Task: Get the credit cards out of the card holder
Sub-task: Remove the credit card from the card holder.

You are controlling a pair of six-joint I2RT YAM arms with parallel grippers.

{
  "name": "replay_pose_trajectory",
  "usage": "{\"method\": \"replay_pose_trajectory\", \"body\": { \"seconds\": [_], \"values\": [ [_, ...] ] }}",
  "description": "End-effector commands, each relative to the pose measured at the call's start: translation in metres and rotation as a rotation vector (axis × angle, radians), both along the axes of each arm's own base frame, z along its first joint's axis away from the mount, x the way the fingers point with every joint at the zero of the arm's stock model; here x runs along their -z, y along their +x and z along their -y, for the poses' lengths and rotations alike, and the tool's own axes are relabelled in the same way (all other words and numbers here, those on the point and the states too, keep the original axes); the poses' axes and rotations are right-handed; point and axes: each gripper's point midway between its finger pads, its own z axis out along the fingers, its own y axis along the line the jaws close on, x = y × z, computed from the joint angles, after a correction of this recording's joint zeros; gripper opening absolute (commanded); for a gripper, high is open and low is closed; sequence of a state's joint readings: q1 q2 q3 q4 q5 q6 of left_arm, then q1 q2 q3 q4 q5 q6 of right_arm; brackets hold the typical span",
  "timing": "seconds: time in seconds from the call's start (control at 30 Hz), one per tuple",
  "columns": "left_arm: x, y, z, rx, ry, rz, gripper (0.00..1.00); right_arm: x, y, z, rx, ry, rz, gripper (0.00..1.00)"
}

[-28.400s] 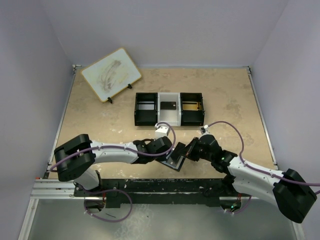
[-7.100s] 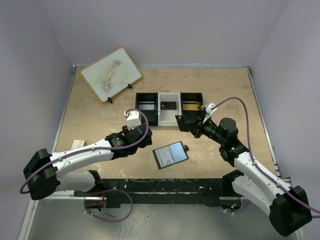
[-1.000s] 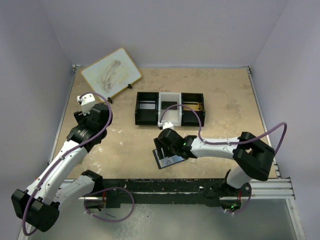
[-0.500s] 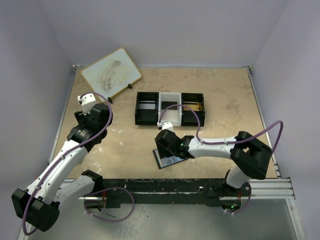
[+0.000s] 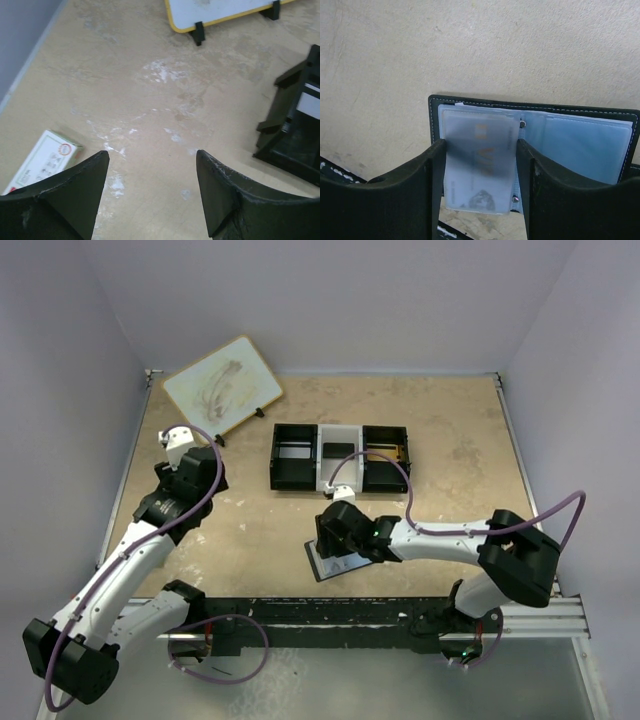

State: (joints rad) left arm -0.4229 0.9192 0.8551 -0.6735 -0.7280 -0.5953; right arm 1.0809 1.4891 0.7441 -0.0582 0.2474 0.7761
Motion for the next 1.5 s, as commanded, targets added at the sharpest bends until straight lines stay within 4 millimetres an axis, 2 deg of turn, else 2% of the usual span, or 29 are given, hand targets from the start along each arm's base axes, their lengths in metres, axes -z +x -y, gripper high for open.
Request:
{"method": "replay_pose_trajectory", "body": {
  "seconds": [0.0, 0.1, 0.23, 0.33, 0.5, 0.77, 1.0, 1.23, 1.47],
  "values": [
    [-0.006, 0.008, 0.045, 0.142, -0.239, 0.067, 0.68, -0.007, 0.000, -0.012, 0.028, 0.097, -0.014, 0.45],
    [0.010, 0.001, 0.092, 0.302, -0.455, 0.038, 0.68, -0.002, 0.000, -0.010, 0.041, 0.106, -0.030, 0.45],
    [0.032, -0.014, 0.136, 0.443, -0.666, 0.011, 0.68, 0.002, 0.003, -0.006, 0.054, 0.136, -0.057, 0.45],
    [0.045, -0.029, 0.160, 0.497, -0.731, -0.013, 0.67, 0.002, 0.006, -0.004, 0.062, 0.189, -0.076, 0.45],
    [0.052, -0.051, 0.198, 0.581, -0.785, -0.027, 0.63, 0.003, 0.008, -0.002, 0.065, 0.250, -0.094, 0.45],
    [0.079, -0.075, 0.234, 0.627, -0.829, -0.069, 0.54, 0.012, 0.006, 0.007, 0.104, 0.287, -0.126, 0.45],
    [0.090, -0.090, 0.264, 0.668, -0.810, -0.082, 0.43, 0.014, 0.007, 0.010, 0.117, 0.297, -0.135, 0.45],
    [0.104, -0.103, 0.282, 0.697, -0.777, -0.111, 0.35, 0.015, 0.008, 0.009, 0.117, 0.292, -0.137, 0.45],
    [0.113, -0.110, 0.294, 0.727, -0.764, -0.138, 0.16, 0.014, 0.008, 0.008, 0.123, 0.290, -0.150, 0.47]
  ]
}}
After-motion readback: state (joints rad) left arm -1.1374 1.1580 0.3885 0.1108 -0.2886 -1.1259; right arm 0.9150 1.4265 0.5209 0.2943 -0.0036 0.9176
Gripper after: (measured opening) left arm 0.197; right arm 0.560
